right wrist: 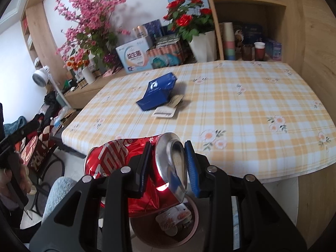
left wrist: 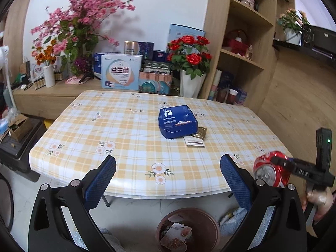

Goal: Collect trash
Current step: 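Lower the red can over the brown bin and open the right tool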

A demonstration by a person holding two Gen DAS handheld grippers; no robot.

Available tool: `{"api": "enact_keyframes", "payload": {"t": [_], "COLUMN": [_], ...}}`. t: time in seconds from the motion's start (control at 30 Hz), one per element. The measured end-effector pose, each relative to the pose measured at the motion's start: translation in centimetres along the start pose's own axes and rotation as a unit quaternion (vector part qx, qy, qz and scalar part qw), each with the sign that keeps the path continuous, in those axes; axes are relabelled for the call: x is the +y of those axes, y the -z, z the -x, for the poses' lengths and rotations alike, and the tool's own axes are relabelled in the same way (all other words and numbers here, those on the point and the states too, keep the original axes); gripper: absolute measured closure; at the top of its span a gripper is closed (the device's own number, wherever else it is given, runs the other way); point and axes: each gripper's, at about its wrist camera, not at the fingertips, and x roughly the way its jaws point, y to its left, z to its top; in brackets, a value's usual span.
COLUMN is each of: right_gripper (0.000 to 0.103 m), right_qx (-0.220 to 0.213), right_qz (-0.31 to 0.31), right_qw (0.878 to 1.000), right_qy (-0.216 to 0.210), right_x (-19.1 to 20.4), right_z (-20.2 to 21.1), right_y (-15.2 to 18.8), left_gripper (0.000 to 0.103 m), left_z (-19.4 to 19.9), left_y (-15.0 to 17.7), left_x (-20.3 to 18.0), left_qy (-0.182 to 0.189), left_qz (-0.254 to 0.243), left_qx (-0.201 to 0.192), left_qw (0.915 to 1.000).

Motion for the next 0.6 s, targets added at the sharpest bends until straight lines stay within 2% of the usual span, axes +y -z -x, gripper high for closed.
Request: {"api": "enact_keyframes", "payload": {"t": [0.3, 0.6], "right_gripper": [0.069, 0.068], "right_qx": [0.029, 0.07], "right_qz": [0.02, 0.036], "right_qw": [0.999, 0.996], "right_qy": [-0.011, -0.031], "right_x": [2.4, 4.4], "right_z": [-0.9, -2.9], "right_y": [1.0, 2.3], "left_gripper": [0.006, 0.006], "left_z": [0.8, 0.8], "left_y": [0.8, 1.5], "left_x": [2.6, 4.0], "left_qy": [-0.017, -0.026], "left_qz": [0.037, 0.051], "left_qx": [-0.003, 0.002], "left_qw": [0.9992, 0.9984]}}
